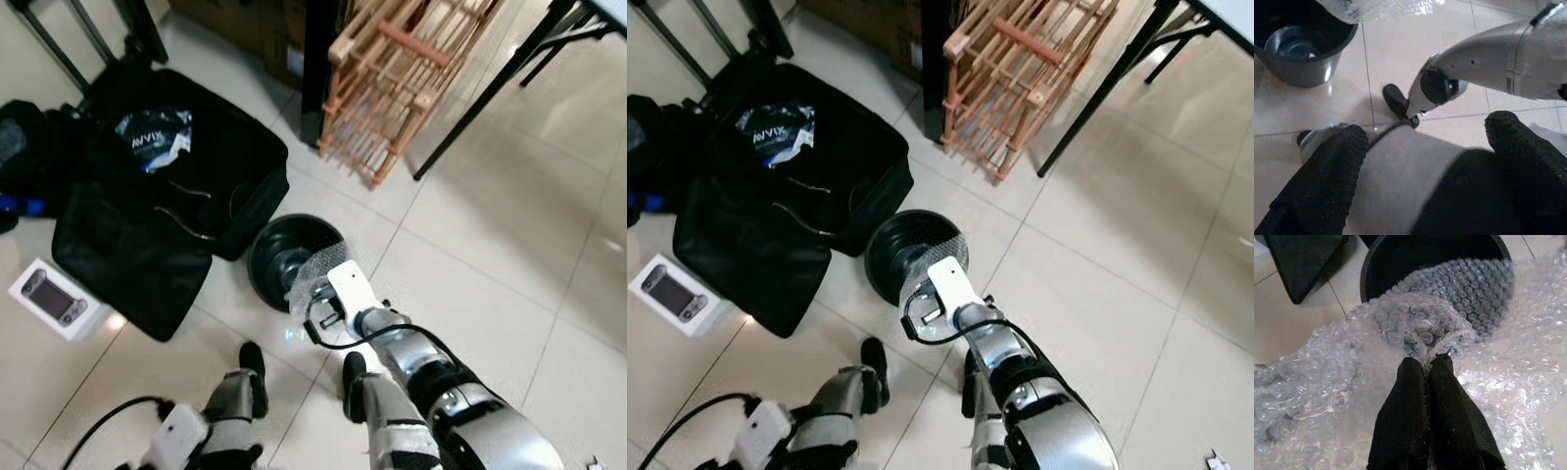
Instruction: Picking trash to rubbish bin
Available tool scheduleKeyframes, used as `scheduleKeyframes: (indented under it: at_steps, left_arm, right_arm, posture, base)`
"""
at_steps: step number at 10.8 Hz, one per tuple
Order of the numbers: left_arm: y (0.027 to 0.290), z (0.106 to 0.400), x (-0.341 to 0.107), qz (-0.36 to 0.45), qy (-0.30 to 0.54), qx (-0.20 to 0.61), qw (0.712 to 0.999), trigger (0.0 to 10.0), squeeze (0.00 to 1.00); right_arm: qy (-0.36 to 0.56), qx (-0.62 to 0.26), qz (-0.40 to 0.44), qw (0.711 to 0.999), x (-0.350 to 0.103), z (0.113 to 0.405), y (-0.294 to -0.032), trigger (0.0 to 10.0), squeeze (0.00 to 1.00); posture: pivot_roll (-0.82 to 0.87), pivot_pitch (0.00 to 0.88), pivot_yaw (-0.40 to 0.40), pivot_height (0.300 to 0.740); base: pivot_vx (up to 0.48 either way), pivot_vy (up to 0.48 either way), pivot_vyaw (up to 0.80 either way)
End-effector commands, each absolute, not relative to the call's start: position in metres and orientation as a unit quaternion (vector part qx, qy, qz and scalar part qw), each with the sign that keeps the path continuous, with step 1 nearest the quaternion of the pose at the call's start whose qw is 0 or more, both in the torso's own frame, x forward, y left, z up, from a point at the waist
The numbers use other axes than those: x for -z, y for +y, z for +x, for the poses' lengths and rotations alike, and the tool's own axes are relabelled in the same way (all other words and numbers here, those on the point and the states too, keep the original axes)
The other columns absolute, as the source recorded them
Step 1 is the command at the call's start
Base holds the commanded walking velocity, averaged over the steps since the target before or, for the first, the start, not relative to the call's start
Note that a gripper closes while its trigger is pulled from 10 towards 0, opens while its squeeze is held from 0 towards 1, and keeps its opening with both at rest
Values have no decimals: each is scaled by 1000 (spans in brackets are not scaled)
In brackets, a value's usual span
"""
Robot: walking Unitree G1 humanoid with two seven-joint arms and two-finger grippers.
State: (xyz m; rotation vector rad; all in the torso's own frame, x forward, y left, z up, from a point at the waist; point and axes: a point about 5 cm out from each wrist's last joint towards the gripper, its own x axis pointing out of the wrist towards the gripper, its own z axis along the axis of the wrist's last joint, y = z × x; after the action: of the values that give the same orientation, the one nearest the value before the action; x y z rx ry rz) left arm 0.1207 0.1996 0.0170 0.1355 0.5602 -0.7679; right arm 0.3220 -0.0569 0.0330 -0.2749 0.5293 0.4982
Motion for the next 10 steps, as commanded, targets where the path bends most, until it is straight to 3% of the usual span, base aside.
scheduleKeyframes:
  at_steps: [1, 5, 8, 10]
  left_arm:
    - [202, 80, 4, 38, 365, 377, 850, 10000, 0]
    - [200, 85, -14, 39, 368, 374, 851, 10000, 0]
    - [172, 85, -23, 36, 352, 372, 858, 10000, 0]
    - [171, 91, -14, 58, 356, 355, 862, 10000, 0]
  right_arm:
    - [272, -239, -127, 923, -23, 314, -58, 10000, 0]
    - [235, -223, -139, 936, -26, 316, -55, 10000, 0]
    - [239, -197, -156, 938, -24, 319, -70, 10000, 0]
    - [232, -192, -158, 940, -27, 322, -72, 10000, 0]
  posture:
    - [245, 587, -24, 740]
    - [250, 582, -26, 740]
    - [236, 577, -35, 740]
    - [228, 579, -30, 740]
  base:
    - [0, 0, 0]
    - [0, 0, 0]
    - [0, 0, 0]
    - [0, 0, 0]
